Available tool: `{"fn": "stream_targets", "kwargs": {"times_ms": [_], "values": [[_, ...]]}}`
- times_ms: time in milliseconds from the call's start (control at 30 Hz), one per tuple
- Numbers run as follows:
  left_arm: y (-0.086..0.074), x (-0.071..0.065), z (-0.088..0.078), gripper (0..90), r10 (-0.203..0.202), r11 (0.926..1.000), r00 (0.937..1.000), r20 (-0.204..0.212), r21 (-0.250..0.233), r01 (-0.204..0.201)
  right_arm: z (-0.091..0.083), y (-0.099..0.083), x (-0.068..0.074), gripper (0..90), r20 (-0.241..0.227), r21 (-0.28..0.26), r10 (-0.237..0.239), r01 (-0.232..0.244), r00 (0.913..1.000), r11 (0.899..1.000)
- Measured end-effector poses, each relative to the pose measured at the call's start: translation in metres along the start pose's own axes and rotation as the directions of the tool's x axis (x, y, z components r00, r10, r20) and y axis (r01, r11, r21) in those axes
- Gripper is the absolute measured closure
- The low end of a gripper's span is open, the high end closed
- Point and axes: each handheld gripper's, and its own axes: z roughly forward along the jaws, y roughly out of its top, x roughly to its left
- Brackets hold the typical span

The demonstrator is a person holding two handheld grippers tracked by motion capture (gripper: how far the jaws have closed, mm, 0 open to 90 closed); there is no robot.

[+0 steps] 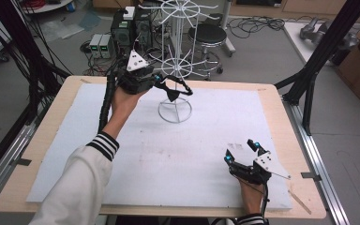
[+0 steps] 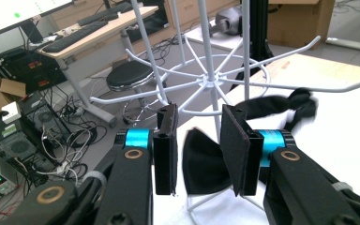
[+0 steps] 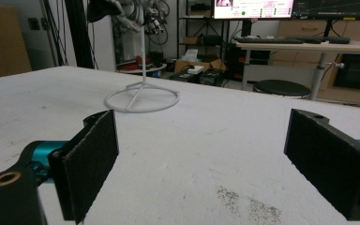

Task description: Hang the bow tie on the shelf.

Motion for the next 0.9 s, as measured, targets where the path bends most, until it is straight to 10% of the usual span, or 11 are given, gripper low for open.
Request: {"fn": "stream_targets", "kwargs": {"times_ms": [267, 500, 900], "values": [[-0.001, 0.005, -0.015, 49.7, -0.033, 0.9994, 0.9995, 0.003, -0.012, 0.033, 0.0, 0.0, 0.0, 9.3, -0.001, -0.002, -0.001, 0.001, 1.0, 1.0], [-0.015, 0.009, -0.044, 14.7, -0.032, 0.9937, 0.9993, 0.018, -0.107, 0.034, 0.0, 0.0, 0.0, 9.4, 0.002, -0.003, 0.001, -0.001, 1.0, 1.0], [-0.083, 0.017, -0.097, 10.4, -0.064, 0.9752, 0.9968, 0.048, -0.209, 0.073, -0.001, 0.0, 0.001, 9.4, 0.002, -0.002, -0.003, 0.003, 1.0, 1.0]]}}
